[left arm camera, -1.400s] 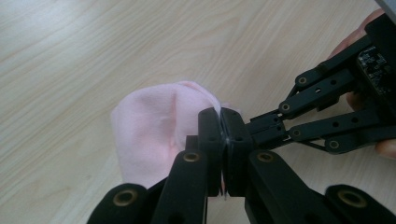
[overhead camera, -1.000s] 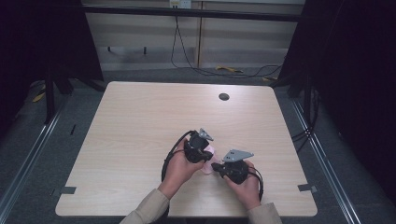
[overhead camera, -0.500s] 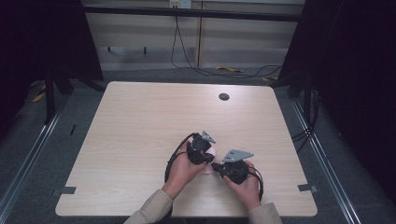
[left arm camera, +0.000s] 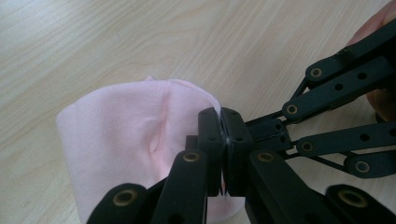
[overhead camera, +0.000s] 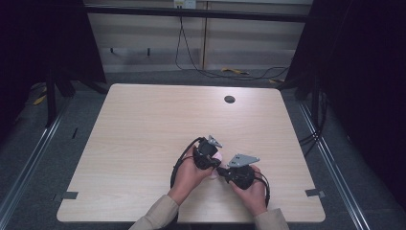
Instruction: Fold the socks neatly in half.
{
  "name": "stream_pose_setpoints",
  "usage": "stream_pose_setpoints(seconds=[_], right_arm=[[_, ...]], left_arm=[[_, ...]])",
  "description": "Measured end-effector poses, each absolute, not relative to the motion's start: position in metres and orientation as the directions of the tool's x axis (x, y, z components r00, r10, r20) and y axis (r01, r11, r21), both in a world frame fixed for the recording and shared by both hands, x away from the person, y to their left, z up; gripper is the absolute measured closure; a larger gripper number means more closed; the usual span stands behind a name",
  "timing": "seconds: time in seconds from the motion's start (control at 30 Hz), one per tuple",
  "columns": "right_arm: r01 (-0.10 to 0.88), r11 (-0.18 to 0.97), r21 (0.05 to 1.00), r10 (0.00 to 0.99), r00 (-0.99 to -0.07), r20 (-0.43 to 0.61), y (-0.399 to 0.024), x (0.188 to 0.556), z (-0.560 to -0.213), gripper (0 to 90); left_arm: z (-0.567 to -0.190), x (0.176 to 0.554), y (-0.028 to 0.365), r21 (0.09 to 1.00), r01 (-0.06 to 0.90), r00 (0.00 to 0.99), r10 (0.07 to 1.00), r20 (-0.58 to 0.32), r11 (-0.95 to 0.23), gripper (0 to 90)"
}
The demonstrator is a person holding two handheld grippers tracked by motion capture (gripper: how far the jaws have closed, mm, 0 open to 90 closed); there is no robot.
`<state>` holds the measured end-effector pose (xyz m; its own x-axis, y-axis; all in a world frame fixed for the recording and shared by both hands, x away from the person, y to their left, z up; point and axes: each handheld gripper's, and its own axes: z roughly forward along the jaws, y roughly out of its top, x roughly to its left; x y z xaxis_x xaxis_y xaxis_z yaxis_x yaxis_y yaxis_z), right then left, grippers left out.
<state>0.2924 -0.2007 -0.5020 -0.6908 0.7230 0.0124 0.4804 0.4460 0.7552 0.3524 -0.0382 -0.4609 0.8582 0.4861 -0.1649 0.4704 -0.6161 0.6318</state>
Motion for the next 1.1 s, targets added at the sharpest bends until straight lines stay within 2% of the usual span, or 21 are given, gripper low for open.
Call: stream_pose_setpoints(seconds=[0.3, 0.5, 0.6, 0.87, 1.1], right_arm=[[0.472, 0.452, 0.757, 0.717, -0.697, 0.006, -0.201, 0.293, -0.502, 90.0], [0.471, 0.454, 0.757, 0.716, -0.698, 0.005, -0.201, 0.293, -0.502, 90.0], [0.47, 0.454, 0.757, 0.716, -0.698, 0.004, -0.201, 0.293, -0.502, 90.0], [0.472, 0.454, 0.756, 0.718, -0.696, 0.005, -0.201, 0.293, -0.502, 90.0], [0.474, 0.452, 0.756, 0.715, -0.699, 0.011, -0.201, 0.293, -0.502, 90.0]], left_arm=[[-0.461, 0.349, -0.036, 0.649, 0.468, 0.857, 0.488, -0.167, -0.6, 87.1], [-0.447, 0.347, -0.033, 0.678, 0.451, 0.863, 0.477, -0.166, -0.58, 77.5], [-0.441, 0.348, -0.03, 0.693, 0.446, 0.859, 0.488, -0.155, -0.566, 76.6], [-0.455, 0.369, -0.013, 0.695, 0.494, 0.812, 0.564, -0.153, -0.522, 81.2], [-0.479, 0.371, -0.018, 0.654, 0.513, 0.815, 0.555, -0.167, -0.556, 81.8]])
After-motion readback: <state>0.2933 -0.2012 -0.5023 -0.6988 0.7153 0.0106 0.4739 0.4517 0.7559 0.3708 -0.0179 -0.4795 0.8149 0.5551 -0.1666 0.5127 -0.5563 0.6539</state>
